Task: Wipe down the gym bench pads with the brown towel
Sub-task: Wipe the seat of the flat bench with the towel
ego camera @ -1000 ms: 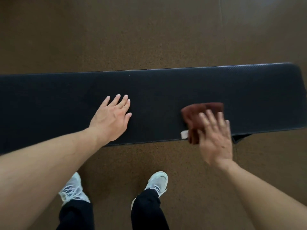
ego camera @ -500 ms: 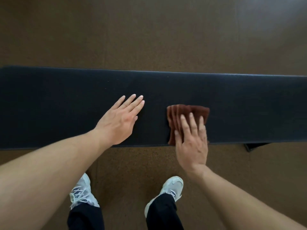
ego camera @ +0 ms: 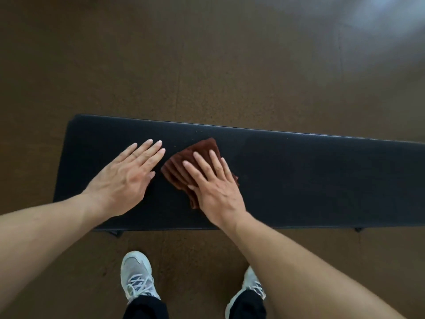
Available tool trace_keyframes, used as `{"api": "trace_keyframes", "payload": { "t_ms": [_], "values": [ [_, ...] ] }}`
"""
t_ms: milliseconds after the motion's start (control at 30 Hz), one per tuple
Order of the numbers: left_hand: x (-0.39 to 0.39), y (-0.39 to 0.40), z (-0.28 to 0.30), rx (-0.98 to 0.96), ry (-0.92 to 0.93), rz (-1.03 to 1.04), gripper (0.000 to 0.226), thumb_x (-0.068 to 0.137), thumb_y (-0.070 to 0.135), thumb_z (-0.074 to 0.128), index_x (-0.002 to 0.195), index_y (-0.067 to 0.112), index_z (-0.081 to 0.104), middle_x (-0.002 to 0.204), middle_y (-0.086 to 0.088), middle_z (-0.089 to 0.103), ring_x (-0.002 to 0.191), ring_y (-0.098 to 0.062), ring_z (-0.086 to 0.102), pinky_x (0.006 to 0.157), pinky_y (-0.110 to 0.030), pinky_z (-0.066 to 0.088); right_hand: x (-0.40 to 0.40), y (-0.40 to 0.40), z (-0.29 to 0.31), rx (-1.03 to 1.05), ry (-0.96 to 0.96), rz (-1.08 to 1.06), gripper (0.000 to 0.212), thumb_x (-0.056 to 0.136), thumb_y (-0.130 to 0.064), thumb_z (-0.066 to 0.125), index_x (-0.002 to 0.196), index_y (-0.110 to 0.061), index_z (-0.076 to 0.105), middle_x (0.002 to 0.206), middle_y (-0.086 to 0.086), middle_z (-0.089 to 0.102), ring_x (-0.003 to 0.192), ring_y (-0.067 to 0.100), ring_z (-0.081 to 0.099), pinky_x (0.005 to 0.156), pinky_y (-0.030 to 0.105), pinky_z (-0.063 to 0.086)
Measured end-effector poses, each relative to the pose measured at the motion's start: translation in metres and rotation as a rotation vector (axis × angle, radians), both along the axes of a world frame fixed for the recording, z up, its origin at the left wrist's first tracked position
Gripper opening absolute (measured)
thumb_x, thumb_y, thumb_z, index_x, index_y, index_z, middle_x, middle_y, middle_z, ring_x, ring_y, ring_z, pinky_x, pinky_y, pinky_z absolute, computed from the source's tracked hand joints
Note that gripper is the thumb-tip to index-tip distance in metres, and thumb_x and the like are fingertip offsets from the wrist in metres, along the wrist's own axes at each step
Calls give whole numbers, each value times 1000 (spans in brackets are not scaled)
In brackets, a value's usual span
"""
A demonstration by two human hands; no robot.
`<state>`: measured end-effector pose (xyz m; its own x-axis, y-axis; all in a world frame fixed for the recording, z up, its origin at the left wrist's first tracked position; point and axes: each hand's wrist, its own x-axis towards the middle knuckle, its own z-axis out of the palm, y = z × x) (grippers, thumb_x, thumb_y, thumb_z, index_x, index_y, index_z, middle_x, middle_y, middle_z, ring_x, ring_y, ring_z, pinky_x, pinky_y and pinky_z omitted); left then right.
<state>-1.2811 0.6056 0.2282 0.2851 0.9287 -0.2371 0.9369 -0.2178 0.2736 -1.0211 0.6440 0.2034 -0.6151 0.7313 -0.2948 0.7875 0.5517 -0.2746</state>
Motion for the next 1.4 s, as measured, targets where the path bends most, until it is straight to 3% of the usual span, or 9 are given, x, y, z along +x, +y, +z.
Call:
{"api": "trace_keyframes", "payload": {
  "t_ms": [200, 433, 533, 633, 733, 900, 1133, 1267, 1400],
  "values": [
    [-43, 8, -3, -19, 125, -180, 58, 104, 35, 23, 159, 17, 21, 167, -4, 15, 156, -17, 7, 125, -41, 11, 6, 66, 1, -11, -18, -248, 65, 107, -49, 34, 165, -38, 8, 175, -8, 1, 160, 23, -14, 130, 47, -4],
    [8, 25, -14, -22, 13, -48, 59, 107, 37, 25, 160, 22, 5, 168, 4, 2, 155, -11, -8, 127, -39, 1, 95, 109, 0, -35, -45, -847, 56, 112, -44, 30, 165, -38, 14, 174, -12, 5, 161, 21, -10, 130, 43, 0],
    [34, 25, -16, -26, -25, 10, 61, 106, 34, 29, 160, 22, 2, 167, 4, -3, 155, -13, -9, 127, -40, 1, 107, 91, 1, -9, 23, -809, 54, 112, -40, 34, 164, -38, 20, 174, -13, 10, 161, 18, -6, 130, 46, 8],
    [42, 19, -19, -17, -21, 1, 58, 106, 31, 22, 160, 20, 5, 168, 2, 0, 155, -14, -7, 127, -42, 2, 80, 51, -4, 96, 89, -812, 52, 108, -46, 36, 159, -34, 38, 170, -7, 29, 160, 24, 13, 127, 51, 21],
    [37, 15, -18, -14, -16, -5, 60, 103, 30, 22, 160, 18, 10, 169, 0, 6, 156, -14, -3, 127, -42, 5, 35, -19, -7, 160, 133, -540, 51, 104, -44, 43, 151, -26, 53, 162, 0, 45, 155, 33, 29, 121, 53, 32],
    [26, 7, -13, 21, 82, -107, 59, 102, 26, 25, 159, 14, 20, 168, -8, 15, 156, -21, 6, 125, -49, 17, -22, -118, -14, 65, 145, -83, 68, 96, -33, 63, 158, -34, 37, 168, -4, 33, 160, 29, 15, 126, 51, 19],
    [72, 13, -6, -26, 117, -62, 57, 104, 30, 21, 159, 17, 18, 168, -6, 12, 156, -18, 2, 126, -47, 13, 49, -77, -20, 104, 80, 306, 78, 96, -25, 58, 164, -32, 20, 173, -2, 19, 161, 30, 1, 130, 51, 8],
    [117, 24, 0, -46, 90, -9, 54, 104, 32, 22, 157, 22, 17, 168, -2, 11, 156, -17, -3, 127, -43, 4, 147, -61, -17, 157, 17, 126, 77, 94, -26, 57, 164, -32, 25, 171, -4, 26, 161, 30, 10, 127, 52, 16],
    [161, 27, 0, -130, 81, -44, 50, 108, 32, 19, 157, 28, 9, 166, 6, 0, 154, -17, -13, 126, -45, -6, 225, -46, -8, 115, -33, -303, 62, 103, -43, 42, 162, -34, 28, 169, -4, 32, 161, 26, 10, 127, 53, 18]
  ]
}}
